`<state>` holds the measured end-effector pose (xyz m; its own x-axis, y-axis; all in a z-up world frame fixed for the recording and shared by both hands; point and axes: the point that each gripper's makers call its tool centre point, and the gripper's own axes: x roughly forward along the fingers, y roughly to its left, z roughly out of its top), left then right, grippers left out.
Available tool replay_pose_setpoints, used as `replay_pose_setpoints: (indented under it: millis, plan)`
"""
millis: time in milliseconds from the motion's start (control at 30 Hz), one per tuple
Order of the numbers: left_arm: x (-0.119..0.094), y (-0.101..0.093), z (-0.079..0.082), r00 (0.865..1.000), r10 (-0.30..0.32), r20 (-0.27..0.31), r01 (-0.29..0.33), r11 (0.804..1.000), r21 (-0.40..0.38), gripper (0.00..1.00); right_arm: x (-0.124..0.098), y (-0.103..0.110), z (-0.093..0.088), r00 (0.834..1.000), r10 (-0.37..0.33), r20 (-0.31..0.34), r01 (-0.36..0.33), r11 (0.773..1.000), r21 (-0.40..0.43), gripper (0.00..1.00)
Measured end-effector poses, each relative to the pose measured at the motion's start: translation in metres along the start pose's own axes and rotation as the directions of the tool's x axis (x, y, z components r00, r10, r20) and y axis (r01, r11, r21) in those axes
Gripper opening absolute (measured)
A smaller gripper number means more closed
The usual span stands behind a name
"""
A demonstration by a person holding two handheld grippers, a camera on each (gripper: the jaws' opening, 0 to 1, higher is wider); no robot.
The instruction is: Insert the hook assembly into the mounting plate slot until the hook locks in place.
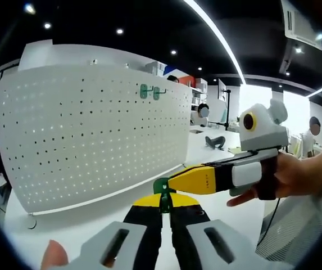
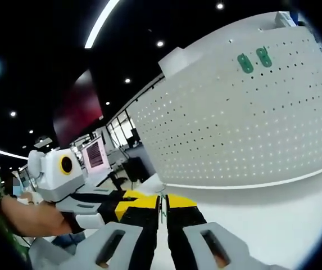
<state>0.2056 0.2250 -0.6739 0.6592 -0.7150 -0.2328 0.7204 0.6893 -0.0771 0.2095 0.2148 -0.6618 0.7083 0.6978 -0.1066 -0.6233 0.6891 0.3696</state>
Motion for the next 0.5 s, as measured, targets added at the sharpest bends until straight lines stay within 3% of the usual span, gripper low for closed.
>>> replay_pose_setpoints:
  millis: [500]
  plan:
    - [0.0041, -0.0007, 0.0035, 1.0, -0.002, -0.005, 0.002, 1.0, 0.011, 0.04, -0.0038, -0.0062, 0.0058, 1.0, -0.016, 0.022, 0.016, 1.0, 0.002, 0.05]
